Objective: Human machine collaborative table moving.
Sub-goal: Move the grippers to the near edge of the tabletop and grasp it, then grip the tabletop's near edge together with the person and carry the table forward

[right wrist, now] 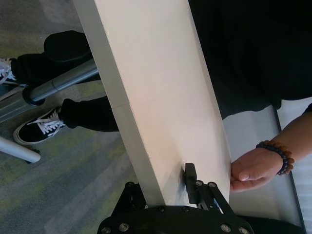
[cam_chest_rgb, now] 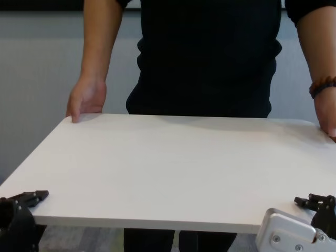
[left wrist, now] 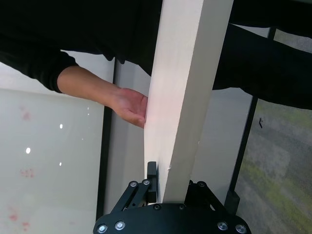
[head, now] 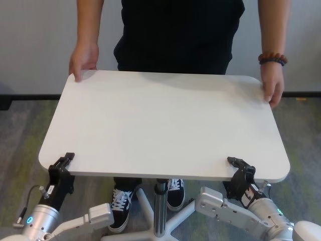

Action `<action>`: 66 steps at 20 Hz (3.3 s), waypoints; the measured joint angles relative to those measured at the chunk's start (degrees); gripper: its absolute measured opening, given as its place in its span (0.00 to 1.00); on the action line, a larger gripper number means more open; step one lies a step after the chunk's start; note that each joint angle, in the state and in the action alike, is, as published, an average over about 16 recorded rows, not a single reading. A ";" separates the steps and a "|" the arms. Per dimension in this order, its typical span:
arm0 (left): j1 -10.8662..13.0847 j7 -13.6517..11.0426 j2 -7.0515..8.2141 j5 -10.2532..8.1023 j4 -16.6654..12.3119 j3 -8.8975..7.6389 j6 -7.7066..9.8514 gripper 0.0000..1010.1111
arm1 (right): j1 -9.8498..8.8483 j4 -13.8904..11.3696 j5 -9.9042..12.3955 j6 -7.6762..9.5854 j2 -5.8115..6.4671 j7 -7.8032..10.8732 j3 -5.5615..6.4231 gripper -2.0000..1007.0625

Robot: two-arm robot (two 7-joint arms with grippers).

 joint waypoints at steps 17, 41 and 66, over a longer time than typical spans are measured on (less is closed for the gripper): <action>-0.66 -1.23 0.58 2.04 -1.48 0.90 -0.15 0.23 | -0.39 -2.23 -3.04 0.44 0.50 1.33 0.31 0.35; -3.83 -0.44 -1.78 4.55 1.33 2.59 1.10 0.23 | 1.87 -0.03 -6.16 -2.55 -1.52 2.48 2.30 0.35; -8.49 0.21 -4.35 4.91 7.90 4.55 0.42 0.23 | 11.50 15.97 -8.04 -11.20 -7.25 1.98 3.49 0.35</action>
